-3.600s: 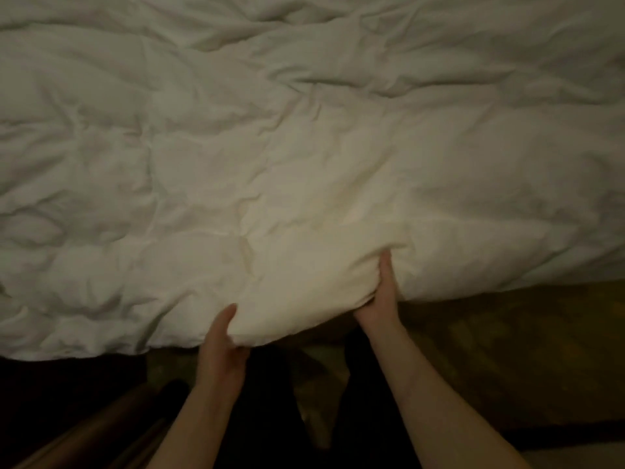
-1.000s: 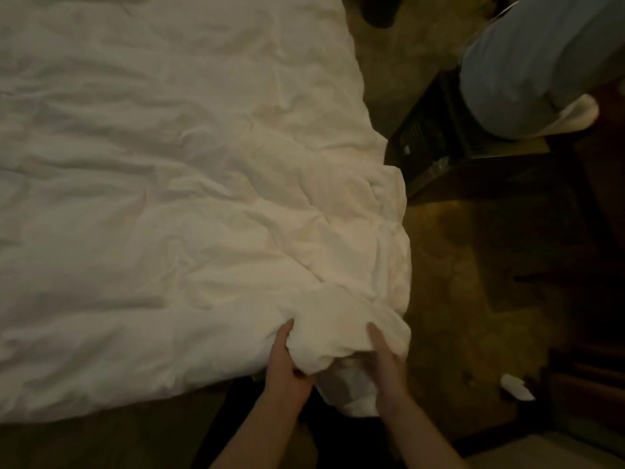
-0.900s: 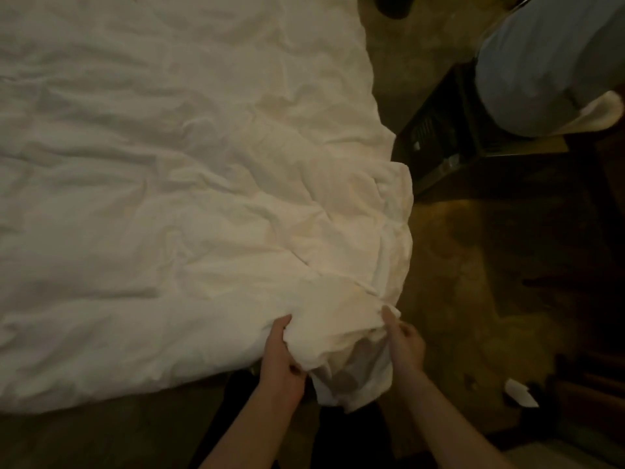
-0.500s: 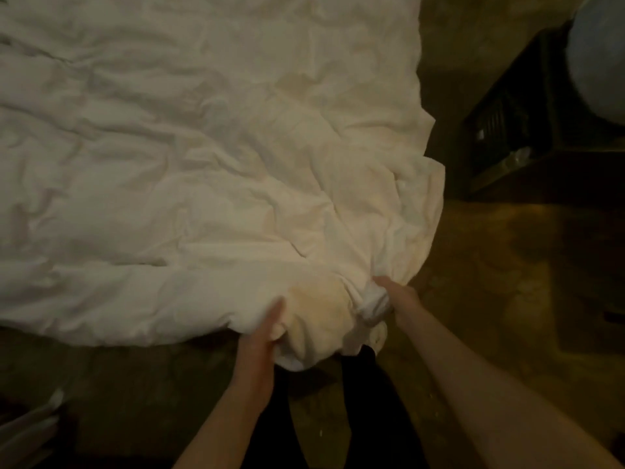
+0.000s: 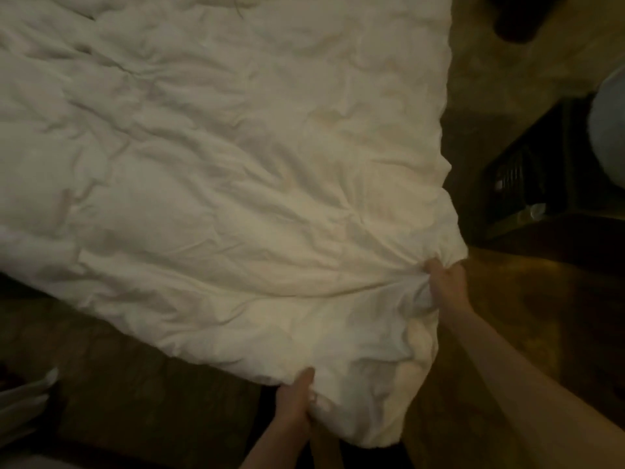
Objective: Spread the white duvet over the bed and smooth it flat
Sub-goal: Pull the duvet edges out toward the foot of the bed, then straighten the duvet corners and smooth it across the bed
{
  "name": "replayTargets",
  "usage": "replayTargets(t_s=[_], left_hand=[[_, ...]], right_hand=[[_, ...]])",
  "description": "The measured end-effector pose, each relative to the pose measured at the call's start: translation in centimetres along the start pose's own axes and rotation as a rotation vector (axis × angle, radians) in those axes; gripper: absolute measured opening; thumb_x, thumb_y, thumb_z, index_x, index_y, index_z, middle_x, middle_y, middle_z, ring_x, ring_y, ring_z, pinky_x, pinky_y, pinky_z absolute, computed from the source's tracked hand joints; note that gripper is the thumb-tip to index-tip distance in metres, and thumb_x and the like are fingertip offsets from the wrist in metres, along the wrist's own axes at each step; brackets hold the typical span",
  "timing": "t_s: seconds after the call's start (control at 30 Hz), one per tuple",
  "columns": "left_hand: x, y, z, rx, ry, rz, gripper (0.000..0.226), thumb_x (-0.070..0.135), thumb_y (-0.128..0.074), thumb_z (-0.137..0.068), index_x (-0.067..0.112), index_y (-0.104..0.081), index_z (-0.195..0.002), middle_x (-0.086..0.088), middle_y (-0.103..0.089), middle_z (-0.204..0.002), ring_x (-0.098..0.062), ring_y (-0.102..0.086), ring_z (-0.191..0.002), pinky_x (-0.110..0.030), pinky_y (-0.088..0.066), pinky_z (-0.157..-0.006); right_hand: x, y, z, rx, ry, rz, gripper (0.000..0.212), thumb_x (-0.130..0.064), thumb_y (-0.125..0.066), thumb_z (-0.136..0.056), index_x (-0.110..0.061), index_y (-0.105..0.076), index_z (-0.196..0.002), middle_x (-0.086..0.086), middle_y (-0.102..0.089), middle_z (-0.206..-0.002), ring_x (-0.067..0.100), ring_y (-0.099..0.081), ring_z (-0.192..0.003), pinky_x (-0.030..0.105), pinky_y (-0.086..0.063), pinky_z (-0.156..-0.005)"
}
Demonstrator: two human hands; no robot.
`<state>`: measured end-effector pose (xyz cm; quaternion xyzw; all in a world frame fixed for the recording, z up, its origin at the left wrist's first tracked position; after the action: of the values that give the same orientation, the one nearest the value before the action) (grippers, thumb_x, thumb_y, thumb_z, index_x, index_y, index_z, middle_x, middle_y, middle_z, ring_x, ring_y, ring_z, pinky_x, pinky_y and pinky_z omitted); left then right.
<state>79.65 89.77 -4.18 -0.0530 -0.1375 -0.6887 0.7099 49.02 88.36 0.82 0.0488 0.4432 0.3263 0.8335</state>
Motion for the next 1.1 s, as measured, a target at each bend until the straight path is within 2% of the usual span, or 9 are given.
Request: replayTargets(t_s=[0.27,0.37,0.43,0.53,0.63,0.7,0.8,0.9,1.1], left_hand=[[2.1,-1.2,-1.9,-0.131,0.065,-0.115,0.042,-0.002,-0.064,-0.085,-0.003,-0.054,-0.125,-0.024,-0.059,-0.126,-0.040,-0.058,-0.112,-0.044,-0.049,-0.086],[9.0,-1.4,5.3,-0.224,-0.008,-0.189,0.029,0.016,-0.077,-0.072,0.009,-0.060,-0.095,-0.014,-0.061,-0.088,-0.025,-0.058,-0.071,-0.030,-0.046,-0.059],[14.2,-1.0,9.6,-0.270,-0.267,-0.359,0.023,0.025,-0.075,-0.074,0.017,-0.061,-0.091,-0.006,-0.060,-0.086,-0.015,-0.054,-0.068,-0.025,-0.046,-0.060],[22.8,0.2,18.3,-0.283,-0.897,-0.683,0.051,0.027,-0.079,-0.078,0.026,-0.055,-0.123,0.006,-0.060,-0.119,-0.004,-0.058,-0.099,-0.013,-0.045,-0.082],[30.2,2.7,27.0,-0.001,-1.540,-1.160,0.091,0.054,-0.073,-0.075,0.040,-0.021,-0.148,0.024,-0.020,-0.149,0.003,-0.021,-0.138,-0.017,-0.022,-0.113],[34.5,3.8,31.6,0.219,-1.892,-1.327,0.111,0.066,-0.070,-0.063,0.029,-0.018,-0.154,0.016,-0.018,-0.157,-0.006,-0.016,-0.145,-0.020,-0.014,-0.115],[40.2,3.8,36.8,0.344,-1.951,-1.393,0.131,0.074,-0.074,-0.048,0.016,-0.024,-0.154,0.003,-0.031,-0.157,-0.014,-0.024,-0.142,-0.021,-0.009,-0.113],[42.6,3.0,40.0,0.367,-1.960,-1.381,0.132,0.069,-0.080,-0.048,0.015,-0.023,-0.154,0.001,-0.029,-0.158,-0.012,-0.021,-0.143,-0.017,-0.001,-0.115],[41.2,-1.0,41.5,0.456,-1.973,-1.364,0.128,0.062,-0.083,-0.051,0.016,-0.023,-0.154,0.002,-0.028,-0.158,-0.011,-0.021,-0.144,-0.021,-0.016,-0.115]], right_hand=[[3.4,0.9,-0.6,-0.057,-0.184,0.278,0.046,-0.024,-0.054,-0.099,0.005,-0.047,-0.134,0.020,-0.053,-0.134,0.042,-0.053,-0.119,0.051,-0.049,-0.093],[-0.5,1.4,3.4,-0.141,-0.025,0.502,0.053,-0.031,-0.057,-0.097,0.000,-0.041,-0.138,0.019,-0.049,-0.139,0.038,-0.050,-0.123,0.049,-0.046,-0.100],[-6.0,1.7,8.4,-0.154,0.191,0.709,0.067,-0.041,-0.060,-0.094,-0.011,-0.033,-0.147,0.008,-0.038,-0.152,0.030,-0.042,-0.133,0.043,-0.040,-0.109],[-15.1,2.4,17.2,-0.247,0.620,0.783,0.083,-0.056,-0.064,-0.085,-0.037,-0.019,-0.151,-0.027,-0.019,-0.143,0.005,-0.026,-0.138,0.031,-0.031,-0.111],[-24.0,3.8,24.3,-0.177,1.015,0.934,0.099,-0.069,-0.061,-0.078,-0.053,0.008,-0.146,-0.037,0.006,-0.143,-0.009,-0.002,-0.134,0.023,-0.016,-0.116],[-28.8,4.3,27.5,-0.107,1.125,1.098,0.108,-0.073,-0.058,-0.077,-0.054,0.029,-0.138,-0.034,0.027,-0.144,-0.007,0.016,-0.136,0.022,-0.001,-0.117],[-34.9,3.6,30.3,0.054,1.394,1.093,0.123,-0.073,-0.063,-0.072,-0.049,0.039,-0.136,-0.019,0.030,-0.152,0.004,0.014,-0.144,0.025,0.002,-0.115],[-37.8,3.8,30.7,0.023,1.331,1.079,0.118,-0.068,-0.057,-0.082,-0.049,0.052,-0.122,-0.023,0.049,-0.139,0.002,0.033,-0.136,0.021,0.015,-0.110],[-40.9,6.1,27.1,0.004,1.397,1.040,0.118,-0.068,-0.058,-0.081,-0.050,0.049,-0.126,-0.024,0.045,-0.143,0.001,0.029,-0.138,0.025,0.013,-0.112]])
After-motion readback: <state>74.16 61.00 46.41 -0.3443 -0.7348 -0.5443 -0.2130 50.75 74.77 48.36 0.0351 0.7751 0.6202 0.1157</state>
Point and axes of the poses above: each hand's wrist, its own z-axis away from the middle knuckle, its own y-axis out of the back of the hand, x = y × z, the point moved 1 cm from there along -z, towards the middle knuckle
